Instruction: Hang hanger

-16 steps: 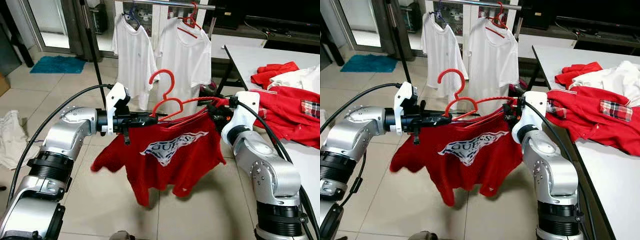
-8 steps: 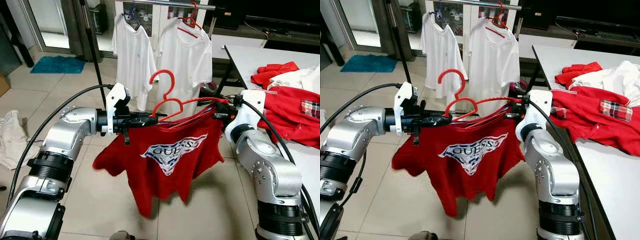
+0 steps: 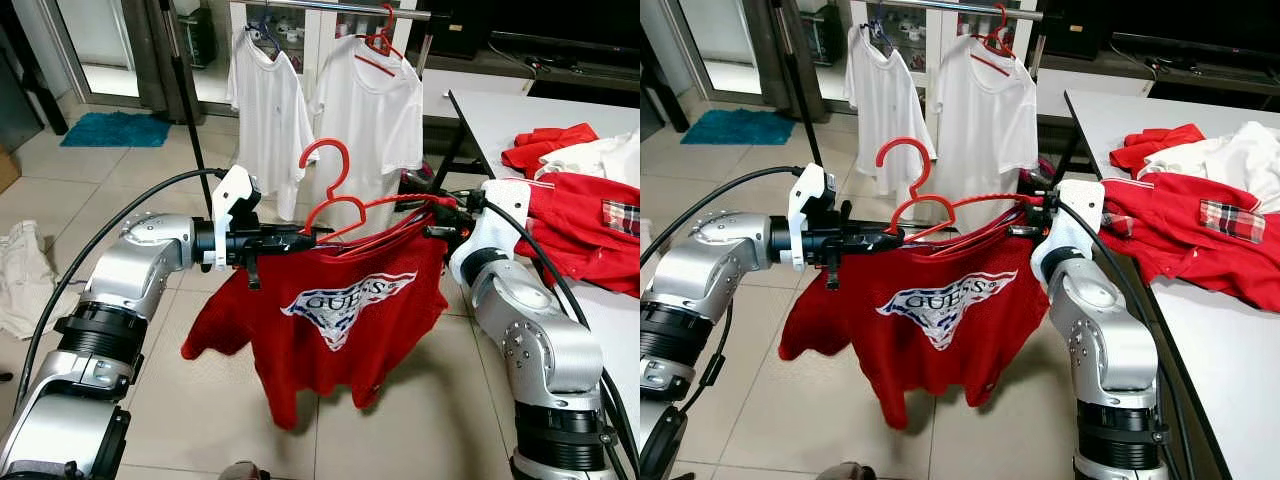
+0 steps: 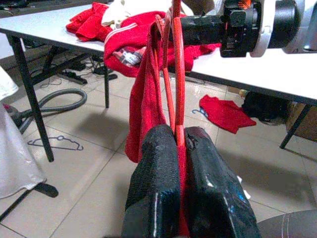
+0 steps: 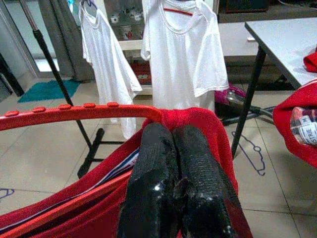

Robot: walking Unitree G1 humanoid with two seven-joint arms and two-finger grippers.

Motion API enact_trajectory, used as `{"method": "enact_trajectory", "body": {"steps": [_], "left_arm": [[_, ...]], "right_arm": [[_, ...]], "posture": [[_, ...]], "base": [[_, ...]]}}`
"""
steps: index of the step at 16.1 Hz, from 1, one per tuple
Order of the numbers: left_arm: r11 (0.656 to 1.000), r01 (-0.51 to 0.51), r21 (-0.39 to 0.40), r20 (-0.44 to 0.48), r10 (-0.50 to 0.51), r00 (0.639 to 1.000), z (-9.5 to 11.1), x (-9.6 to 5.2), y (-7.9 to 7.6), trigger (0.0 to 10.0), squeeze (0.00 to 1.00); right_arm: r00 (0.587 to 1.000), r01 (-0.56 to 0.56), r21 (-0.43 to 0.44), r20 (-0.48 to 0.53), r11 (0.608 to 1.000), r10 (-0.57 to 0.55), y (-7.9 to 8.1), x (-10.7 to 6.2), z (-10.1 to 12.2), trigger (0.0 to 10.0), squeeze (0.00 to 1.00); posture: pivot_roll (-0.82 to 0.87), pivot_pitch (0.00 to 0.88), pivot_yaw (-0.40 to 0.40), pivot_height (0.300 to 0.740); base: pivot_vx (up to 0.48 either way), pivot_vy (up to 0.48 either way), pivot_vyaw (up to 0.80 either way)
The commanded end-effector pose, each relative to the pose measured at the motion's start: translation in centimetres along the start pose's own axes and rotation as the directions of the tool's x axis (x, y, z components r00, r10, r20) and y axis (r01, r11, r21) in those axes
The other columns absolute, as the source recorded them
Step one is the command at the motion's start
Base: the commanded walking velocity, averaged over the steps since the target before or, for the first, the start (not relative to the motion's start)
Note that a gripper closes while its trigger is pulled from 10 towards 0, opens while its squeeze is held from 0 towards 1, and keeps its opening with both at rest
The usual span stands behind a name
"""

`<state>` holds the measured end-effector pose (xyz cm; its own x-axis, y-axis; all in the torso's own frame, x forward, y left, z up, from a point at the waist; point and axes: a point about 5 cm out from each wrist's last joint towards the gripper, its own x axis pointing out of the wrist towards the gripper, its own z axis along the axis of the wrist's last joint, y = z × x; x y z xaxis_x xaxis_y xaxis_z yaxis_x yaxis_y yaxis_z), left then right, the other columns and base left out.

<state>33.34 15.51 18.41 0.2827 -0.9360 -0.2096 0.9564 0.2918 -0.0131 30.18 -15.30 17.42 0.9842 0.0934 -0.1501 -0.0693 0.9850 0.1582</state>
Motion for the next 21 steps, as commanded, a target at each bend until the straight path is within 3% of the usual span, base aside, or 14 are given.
{"method": "enact_trajectory", "body": {"steps": [1, 7, 11, 12, 13, 14, 19, 21], "left_arm": [[1.000, 0.001, 0.024, 0.022, -0.001, 1.000, 0.9, 0.0, 0.1, 0.0, 0.00], [0.993, -0.109, 0.036, -0.003, 0.109, 0.994, 0.7, -0.1, 1.2, 0.0, 0.00], [0.992, -0.122, 0.033, 0.016, 0.121, 0.992, 0.9, 0.0, 1.3, 0.0, 0.00], [0.995, -0.098, 0.024, 0.032, 0.097, 0.995, 1.0, 0.0, 1.1, 0.0, 0.00], [0.999, -0.048, 0.004, 0.062, 0.048, 0.997, 1.2, 0.0, 0.6, 0.0, 0.00], [1.000, -0.022, -0.015, 0.087, 0.023, 0.996, 1.2, -0.1, 0.3, 0.0, 0.00], [0.997, -0.006, -0.082, 0.170, 0.020, 0.985, 1.7, -0.7, 0.3, 0.0, 0.00], [0.994, 0.024, -0.106, 0.202, -0.003, 0.979, 2.1, -1.1, 0.1, 0.0, 0.00]], "right_arm": [[1.000, -0.003, -0.009, 0.025, 1.000, 0.003, -0.1, 0.1, 0.6, 0.0, 0.00], [0.997, -0.067, 0.006, 0.042, 0.998, 0.066, 0.7, -0.2, 0.7, 0.0, 0.00], [0.991, -0.132, -0.058, -0.047, 0.990, 0.129, 1.5, -0.4, -0.6, 0.0, 0.00], [0.993, -0.105, -0.044, -0.059, 0.993, 0.102, 1.4, -0.3, -1.0, 10.0, 0.00], [0.994, -0.099, 0.011, -0.050, 0.995, 0.100, 1.3, -0.2, -1.0, 10.0, 0.04], [0.993, -0.108, 0.030, -0.041, 0.994, 0.109, 1.3, -0.4, -0.9, 10.0, 1.00], [0.989, -0.131, 0.112, -0.047, 0.985, 0.137, 1.0, -1.0, -1.0, 10.0, 1.00], [0.985, -0.159, 0.181, -0.038, 0.971, 0.168, 1.0, -1.3, -0.9, 10.0, 1.00]], "posture": [[0.01, 0.007, -0.017, 0.740], [0.01, 0.008, -0.019, 0.740], [0.01, 0.008, -0.020, 0.740], [0.01, 0.008, -0.021, 0.740], [0.01, 0.008, -0.021, 0.740], [0.01, 0.005, -0.023, 0.740], [0.01, 0.000, -0.025, 0.740], [0.01, 0.000, -0.025, 0.740]], "base": [[0.000, 0.000, 0.00], [0.000, 0.000, 0.00], [0.000, 0.000, 0.00], [0.000, 0.000, 0.00], [0.000, 0.000, 0.00], [0.000, 0.000, 0.00], [0.000, 0.000, 0.00], [0.000, 0.000, 0.00]]}}
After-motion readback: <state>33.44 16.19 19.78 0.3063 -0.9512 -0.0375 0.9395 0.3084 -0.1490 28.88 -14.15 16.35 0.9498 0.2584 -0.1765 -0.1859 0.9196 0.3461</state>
